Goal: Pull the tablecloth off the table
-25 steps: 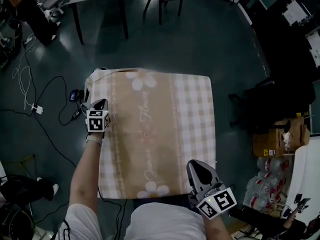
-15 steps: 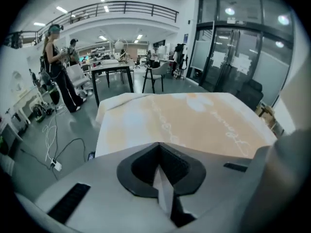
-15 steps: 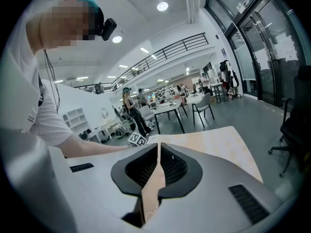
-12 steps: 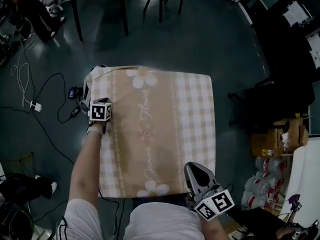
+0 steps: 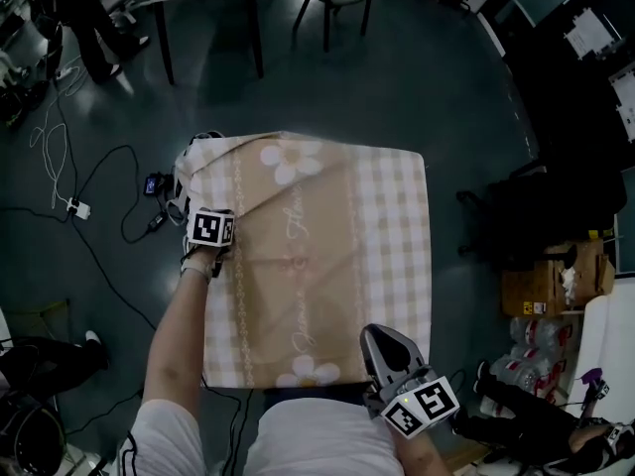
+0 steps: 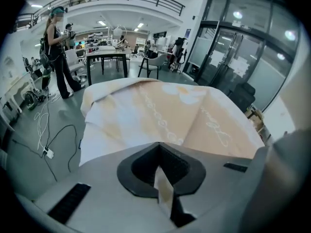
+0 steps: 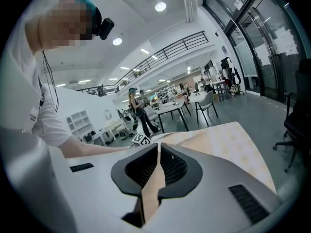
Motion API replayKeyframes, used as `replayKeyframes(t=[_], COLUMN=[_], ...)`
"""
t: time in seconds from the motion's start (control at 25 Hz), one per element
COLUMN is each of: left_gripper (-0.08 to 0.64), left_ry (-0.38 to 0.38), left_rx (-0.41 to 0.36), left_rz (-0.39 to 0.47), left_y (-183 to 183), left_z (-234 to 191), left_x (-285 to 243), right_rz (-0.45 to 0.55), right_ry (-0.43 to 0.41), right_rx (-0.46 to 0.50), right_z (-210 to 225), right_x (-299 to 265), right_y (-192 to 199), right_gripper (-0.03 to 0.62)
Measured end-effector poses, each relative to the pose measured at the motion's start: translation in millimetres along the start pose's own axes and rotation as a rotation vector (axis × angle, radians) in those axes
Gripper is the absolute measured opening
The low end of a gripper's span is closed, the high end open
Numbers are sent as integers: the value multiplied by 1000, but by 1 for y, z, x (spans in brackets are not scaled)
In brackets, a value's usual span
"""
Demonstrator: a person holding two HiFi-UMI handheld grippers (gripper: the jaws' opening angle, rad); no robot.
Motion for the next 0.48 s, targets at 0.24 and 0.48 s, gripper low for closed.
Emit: replayKeyframes(t=[0.24, 0.48], left_gripper=[9, 9], left_ry=[23, 6], left_rx=[-15, -65], left_rz=[-51, -74], left_y=[30, 57], left_z=[16, 36], left_x=[7, 16], right_rz=[13, 11], right_ry=[-35, -86], right_rx=[10, 18], right_z=[2, 4], right_x=[0, -3], right_y=[0, -2], right_gripper=[31, 31])
Point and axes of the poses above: the fingertips, and each gripper's own axes: x backward along the fingers, z to its right, y out of its underside, the point moved 6 cm from there along x, backward along the fingers, and after that the axes turned 9 degrees about x, right-handed, at the moved point
